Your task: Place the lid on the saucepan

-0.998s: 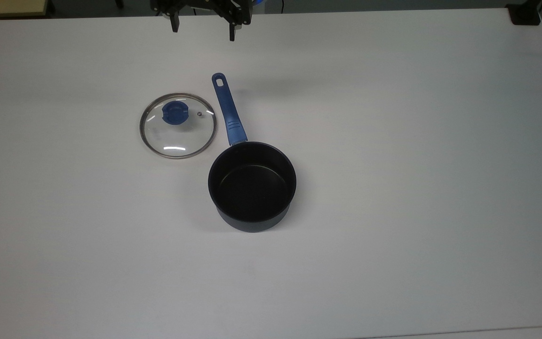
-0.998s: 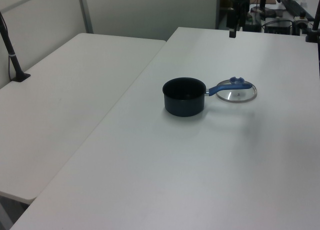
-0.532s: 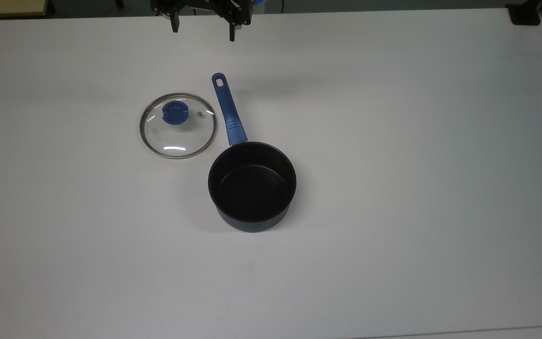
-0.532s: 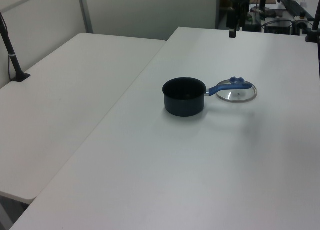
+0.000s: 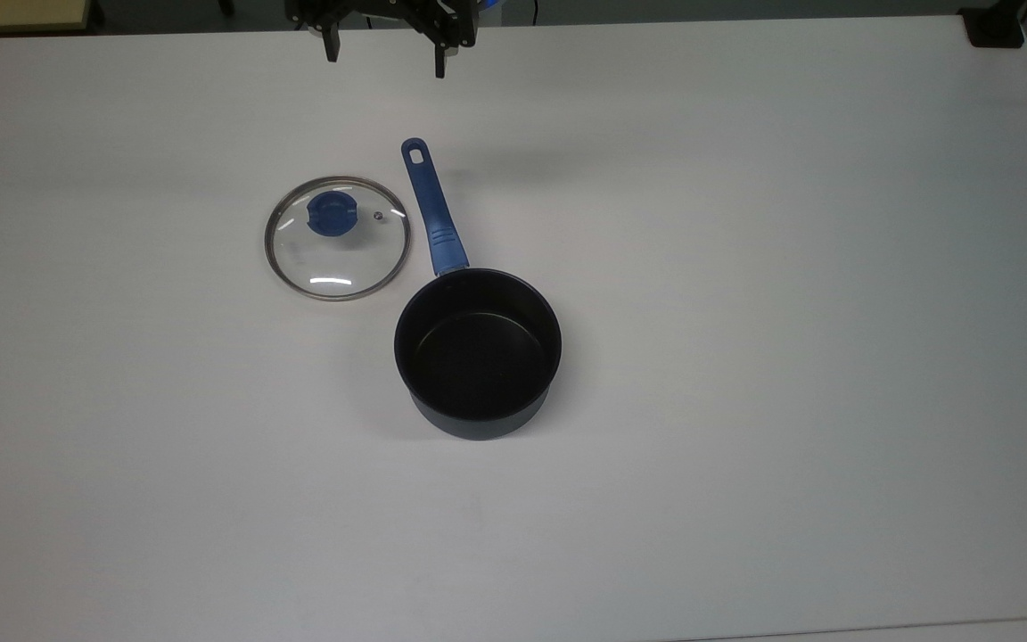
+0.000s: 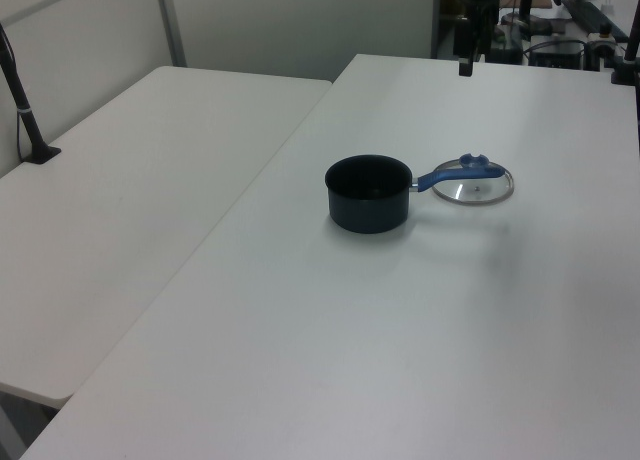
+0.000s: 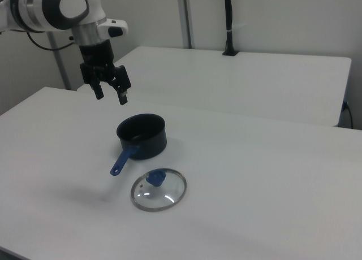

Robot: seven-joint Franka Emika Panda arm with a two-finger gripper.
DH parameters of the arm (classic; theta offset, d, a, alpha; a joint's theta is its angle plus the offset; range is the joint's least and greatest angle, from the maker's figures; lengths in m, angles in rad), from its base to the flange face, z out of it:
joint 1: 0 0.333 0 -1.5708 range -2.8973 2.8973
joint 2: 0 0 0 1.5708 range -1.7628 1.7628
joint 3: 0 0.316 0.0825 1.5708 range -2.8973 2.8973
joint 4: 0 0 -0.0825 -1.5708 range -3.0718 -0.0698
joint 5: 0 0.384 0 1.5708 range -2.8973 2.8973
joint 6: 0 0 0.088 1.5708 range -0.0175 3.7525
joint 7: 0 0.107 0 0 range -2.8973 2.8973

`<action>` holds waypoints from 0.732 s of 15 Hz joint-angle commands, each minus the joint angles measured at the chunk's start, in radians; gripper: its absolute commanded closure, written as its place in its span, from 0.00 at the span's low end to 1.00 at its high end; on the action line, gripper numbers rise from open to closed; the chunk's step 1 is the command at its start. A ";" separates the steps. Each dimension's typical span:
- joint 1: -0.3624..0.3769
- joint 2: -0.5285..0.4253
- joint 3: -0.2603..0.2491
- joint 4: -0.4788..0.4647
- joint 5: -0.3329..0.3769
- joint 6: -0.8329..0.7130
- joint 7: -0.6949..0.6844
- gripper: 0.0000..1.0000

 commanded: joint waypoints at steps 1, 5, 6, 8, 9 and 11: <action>-0.015 -0.027 -0.006 -0.017 0.005 -0.028 -0.088 0.00; -0.043 -0.026 -0.008 -0.023 0.003 -0.052 -0.178 0.00; -0.060 -0.026 -0.008 -0.031 0.003 -0.052 -0.225 0.00; -0.101 -0.015 -0.006 -0.043 0.006 -0.049 -0.281 0.00; -0.104 -0.015 -0.006 -0.065 0.005 -0.046 -0.286 0.00; -0.123 -0.010 -0.006 -0.102 0.005 -0.039 -0.290 0.00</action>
